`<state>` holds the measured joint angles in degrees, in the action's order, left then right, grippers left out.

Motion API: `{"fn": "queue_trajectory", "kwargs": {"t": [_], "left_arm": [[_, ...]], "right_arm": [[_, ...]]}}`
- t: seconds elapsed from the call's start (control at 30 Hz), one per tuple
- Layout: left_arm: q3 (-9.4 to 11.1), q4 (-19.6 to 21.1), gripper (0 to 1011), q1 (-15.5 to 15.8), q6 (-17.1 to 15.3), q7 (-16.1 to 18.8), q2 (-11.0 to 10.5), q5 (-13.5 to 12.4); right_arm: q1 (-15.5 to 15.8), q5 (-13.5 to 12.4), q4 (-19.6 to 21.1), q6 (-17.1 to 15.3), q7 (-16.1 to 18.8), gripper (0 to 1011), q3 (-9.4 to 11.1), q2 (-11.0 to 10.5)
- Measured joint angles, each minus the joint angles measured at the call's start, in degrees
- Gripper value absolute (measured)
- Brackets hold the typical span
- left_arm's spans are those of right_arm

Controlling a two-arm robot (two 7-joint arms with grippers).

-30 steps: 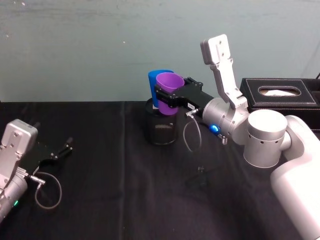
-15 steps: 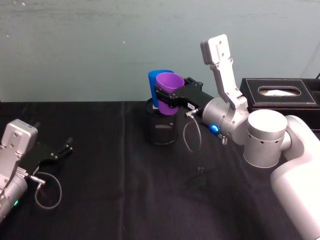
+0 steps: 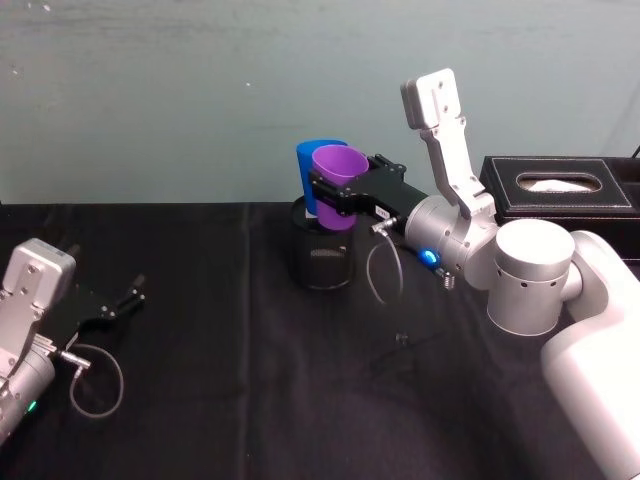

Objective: Pick up one cup with a gripper and tap it against the other cup.

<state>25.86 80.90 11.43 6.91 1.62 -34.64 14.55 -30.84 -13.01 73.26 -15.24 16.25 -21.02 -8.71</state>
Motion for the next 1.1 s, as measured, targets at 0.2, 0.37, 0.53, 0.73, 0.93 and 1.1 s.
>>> {"fn": "queue_trajectory", "kwargs": {"t": [0.2,0.37,0.53,0.73,0.93,1.1], "left_arm": [[0.0,0.0,1000,0.0,0.0,0.0,0.0,0.0],[0.0,0.0,1000,0.0,0.0,0.0,0.0,0.0],[0.0,0.0,1000,0.0,0.0,0.0,0.0,0.0],[0.0,0.0,1000,0.0,0.0,0.0,0.0,0.0],[0.0,0.0,1000,0.0,0.0,0.0,0.0,0.0],[0.0,0.0,1000,0.0,0.0,0.0,0.0,0.0]], "right_arm": [[0.0,0.0,0.0,0.0,0.0,731,0.0,0.0],[0.0,0.0,0.0,0.0,0.0,731,0.0,0.0],[0.0,0.0,0.0,0.0,0.0,731,0.0,0.0],[0.0,0.0,0.0,0.0,0.0,731,0.0,0.0],[0.0,0.0,0.0,0.0,0.0,731,0.0,0.0],[0.0,0.0,0.0,0.0,0.0,731,0.0,0.0]]}}
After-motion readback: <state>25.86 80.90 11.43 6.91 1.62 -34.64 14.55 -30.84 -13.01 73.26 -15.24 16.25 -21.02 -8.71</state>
